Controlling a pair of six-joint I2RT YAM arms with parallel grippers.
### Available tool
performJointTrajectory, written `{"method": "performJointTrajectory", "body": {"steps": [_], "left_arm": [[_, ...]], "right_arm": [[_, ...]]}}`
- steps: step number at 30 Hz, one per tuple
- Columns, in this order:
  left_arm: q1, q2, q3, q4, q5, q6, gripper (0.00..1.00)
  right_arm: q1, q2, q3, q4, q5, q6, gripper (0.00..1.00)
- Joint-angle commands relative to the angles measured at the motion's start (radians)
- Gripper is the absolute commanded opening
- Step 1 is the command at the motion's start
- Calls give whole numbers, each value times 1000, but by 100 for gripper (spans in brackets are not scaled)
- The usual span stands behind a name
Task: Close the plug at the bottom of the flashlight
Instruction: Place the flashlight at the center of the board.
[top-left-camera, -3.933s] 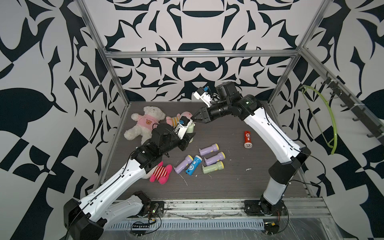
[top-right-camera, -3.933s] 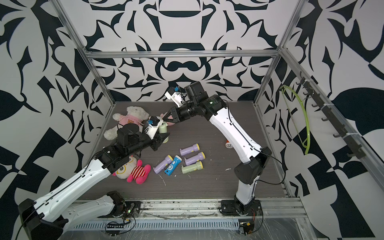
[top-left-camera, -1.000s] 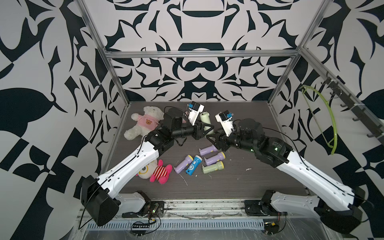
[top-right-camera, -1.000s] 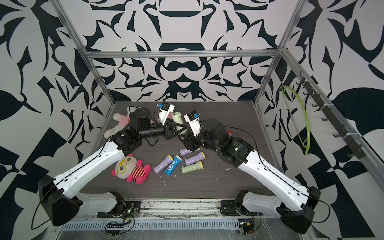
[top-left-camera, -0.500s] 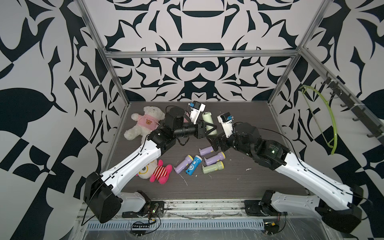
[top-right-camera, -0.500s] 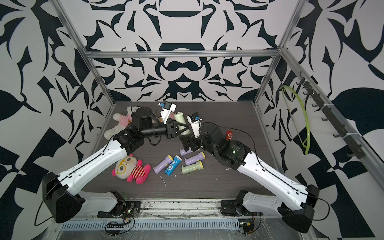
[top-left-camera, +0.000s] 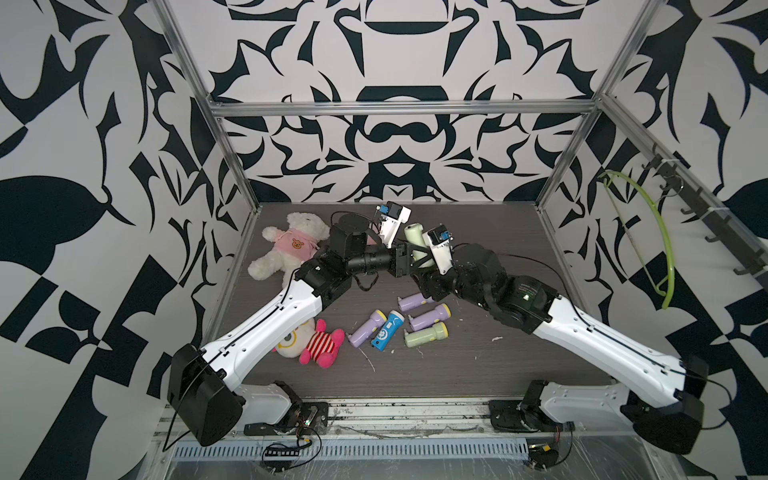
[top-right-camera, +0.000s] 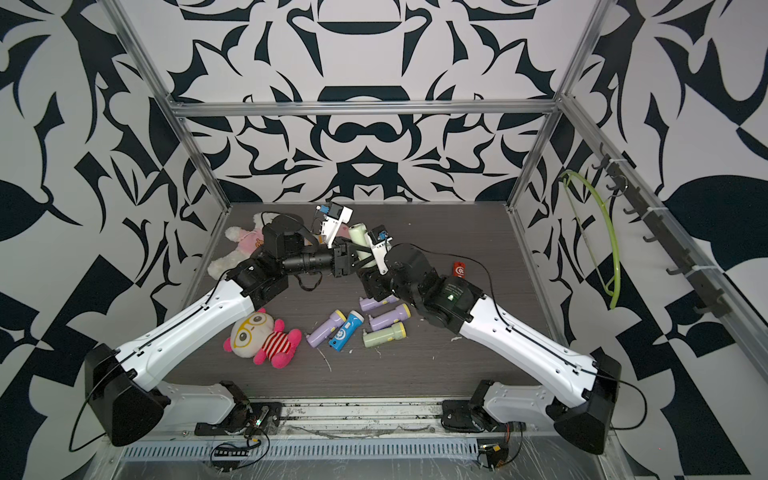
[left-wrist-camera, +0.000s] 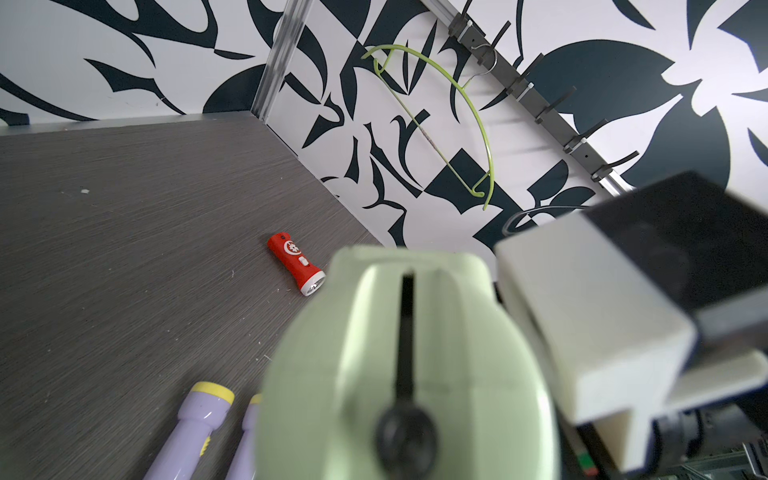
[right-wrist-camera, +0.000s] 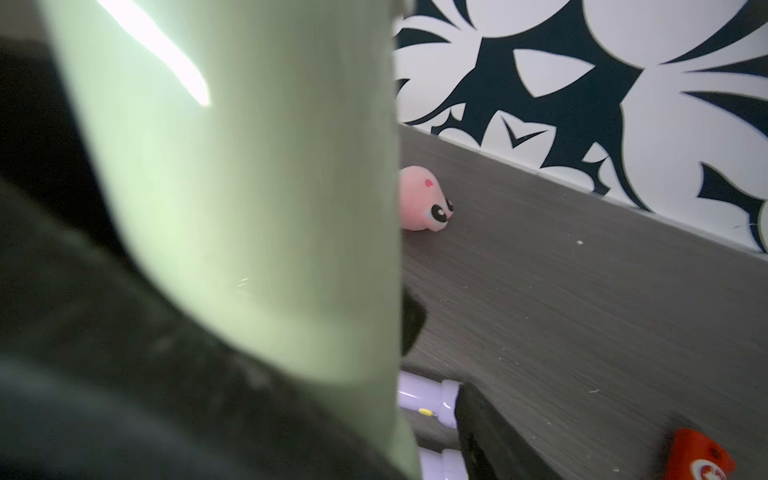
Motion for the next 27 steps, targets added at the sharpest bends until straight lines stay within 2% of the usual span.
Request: {"method": "performJointTrajectory", "body": {"steps": [1, 5, 7, 11, 13, 15, 16, 17, 19, 24, 27], "left_arm": [[-1, -22, 16, 40, 23, 6, 0], [-1, -16, 14, 38, 21, 9, 0], [-1, -12, 13, 38, 22, 8, 0], [-1, -4, 11, 38, 21, 4, 0], [-1, -1, 13, 38, 22, 3, 0], [-1, -1, 11, 41, 21, 3, 0], [-1, -3, 13, 41, 22, 3, 0], [-1, -2, 14, 41, 23, 3, 0], [-1, -3, 14, 38, 24, 4, 0], [1, -4, 9, 35, 24, 6, 0], [1, -2, 7, 37, 22, 3, 0]], "right_arm": [[3, -5, 49, 47, -17, -5, 59], [4, -9, 47, 41, -16, -7, 45], [4, -12, 49, 35, -13, -7, 41], [5, -13, 48, 27, -16, -12, 25], [5, -10, 51, 19, -17, -16, 22], [5, -7, 59, 6, -13, -19, 35], [5, -9, 62, -1, -9, -21, 49], [5, -10, 65, -7, -1, -23, 56], [5, -18, 72, -18, 17, -30, 63], [5, -39, 81, -27, 28, -46, 63], [5, -36, 84, -27, 16, -48, 48]]}}
